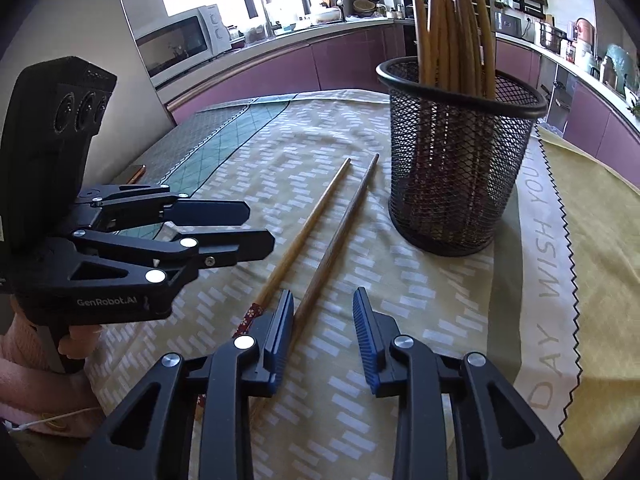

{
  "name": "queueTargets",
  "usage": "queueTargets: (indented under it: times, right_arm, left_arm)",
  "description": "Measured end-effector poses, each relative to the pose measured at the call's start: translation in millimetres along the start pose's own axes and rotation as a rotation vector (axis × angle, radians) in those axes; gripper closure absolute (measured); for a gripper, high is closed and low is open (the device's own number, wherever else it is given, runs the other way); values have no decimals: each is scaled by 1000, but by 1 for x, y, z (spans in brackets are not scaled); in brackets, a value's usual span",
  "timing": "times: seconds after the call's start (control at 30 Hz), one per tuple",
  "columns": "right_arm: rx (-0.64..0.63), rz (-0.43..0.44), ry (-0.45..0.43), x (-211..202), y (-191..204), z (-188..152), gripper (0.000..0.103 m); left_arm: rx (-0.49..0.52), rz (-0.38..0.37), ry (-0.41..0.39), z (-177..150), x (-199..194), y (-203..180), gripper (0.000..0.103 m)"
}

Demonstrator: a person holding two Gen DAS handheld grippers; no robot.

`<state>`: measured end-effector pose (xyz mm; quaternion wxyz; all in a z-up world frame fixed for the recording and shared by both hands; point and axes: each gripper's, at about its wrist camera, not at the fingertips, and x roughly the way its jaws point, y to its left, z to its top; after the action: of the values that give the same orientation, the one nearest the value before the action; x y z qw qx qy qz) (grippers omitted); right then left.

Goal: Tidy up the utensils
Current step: 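Move both open grippers back to the remaining chopsticks on the cloth, then close the right gripper on a chopstick while the left gripper grasps the other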

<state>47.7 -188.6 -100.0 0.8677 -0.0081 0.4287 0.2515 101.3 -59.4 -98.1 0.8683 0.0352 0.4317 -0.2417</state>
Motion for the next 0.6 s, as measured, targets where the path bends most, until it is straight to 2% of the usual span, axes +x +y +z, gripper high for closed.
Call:
queueTargets:
  times: [0.37,0.6]
  right_arm:
    - [6,-3,-2,0,-6,-1,74]
    - [14,-8,-13,7,-7,6,75]
  left_arm:
    - [41,48,44,9,19,-10,67]
    - [41,37,50,9,19,-8,84]
